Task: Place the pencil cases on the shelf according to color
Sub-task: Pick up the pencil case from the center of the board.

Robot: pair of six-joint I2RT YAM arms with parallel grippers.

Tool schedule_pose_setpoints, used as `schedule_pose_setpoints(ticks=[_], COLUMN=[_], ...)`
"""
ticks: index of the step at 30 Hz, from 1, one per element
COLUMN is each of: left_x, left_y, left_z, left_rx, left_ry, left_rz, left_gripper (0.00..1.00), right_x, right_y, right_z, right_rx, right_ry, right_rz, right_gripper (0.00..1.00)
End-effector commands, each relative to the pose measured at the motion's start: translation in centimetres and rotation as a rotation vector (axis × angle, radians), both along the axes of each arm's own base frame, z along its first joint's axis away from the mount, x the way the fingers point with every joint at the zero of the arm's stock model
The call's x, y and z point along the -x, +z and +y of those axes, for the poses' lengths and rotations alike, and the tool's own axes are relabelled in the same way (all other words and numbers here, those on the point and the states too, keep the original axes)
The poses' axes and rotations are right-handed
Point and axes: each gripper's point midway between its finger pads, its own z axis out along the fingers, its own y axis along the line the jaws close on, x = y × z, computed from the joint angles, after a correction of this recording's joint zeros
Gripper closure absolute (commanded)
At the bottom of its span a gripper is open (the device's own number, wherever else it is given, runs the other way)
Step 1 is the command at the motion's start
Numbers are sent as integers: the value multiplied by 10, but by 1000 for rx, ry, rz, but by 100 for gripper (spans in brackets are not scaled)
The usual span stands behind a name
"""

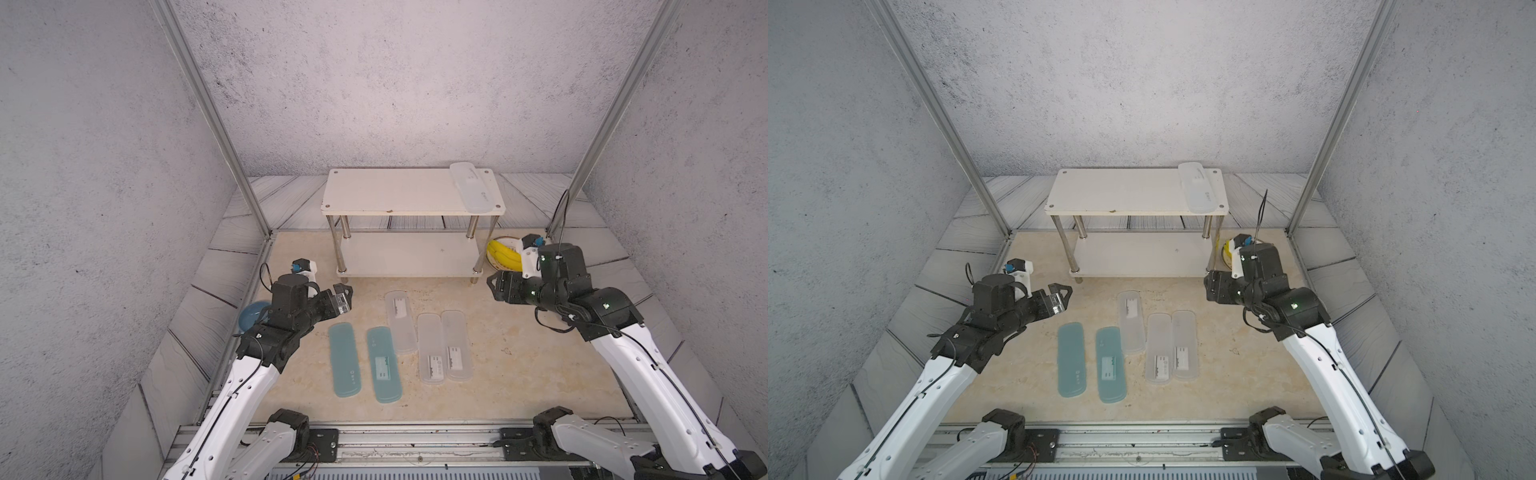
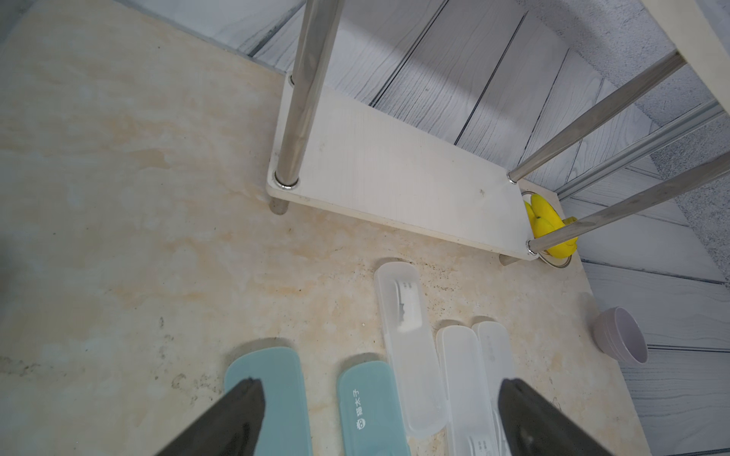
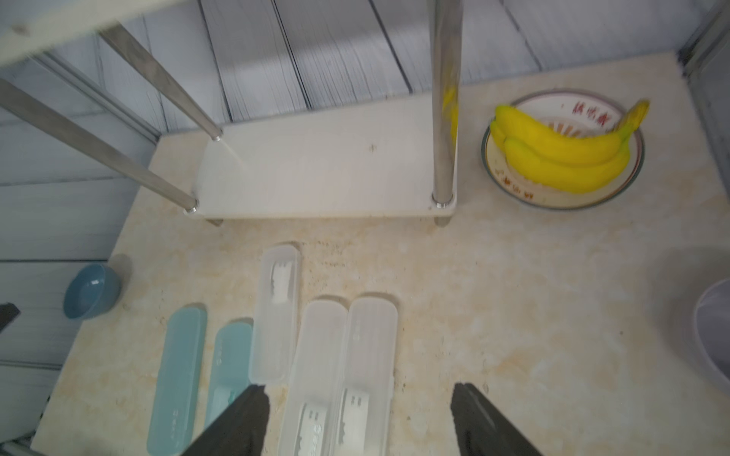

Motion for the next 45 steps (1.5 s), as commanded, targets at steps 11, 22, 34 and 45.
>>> schedule_pose_setpoints(ticks=[11,22,34,45], left_x=[-13,-8,-17,-17], left_y=[-21,-27,-28,-27], left_z=[7,12,8,8], left_rx=[-4,4,-7,-17], left_ry=[67,87,75,65], left_rz=[17,-21,-9,-8], left_gripper=[1,1,1,1], right_x=[54,63,64,65], right_y=[-172,-236,-257,-246], right_z=[72,64,46,18], right_rx=[-64,110,322,411], right_ry=[125,105,67,-24], right_rz=[427,540,557,526], right_gripper=[19,18,16,17])
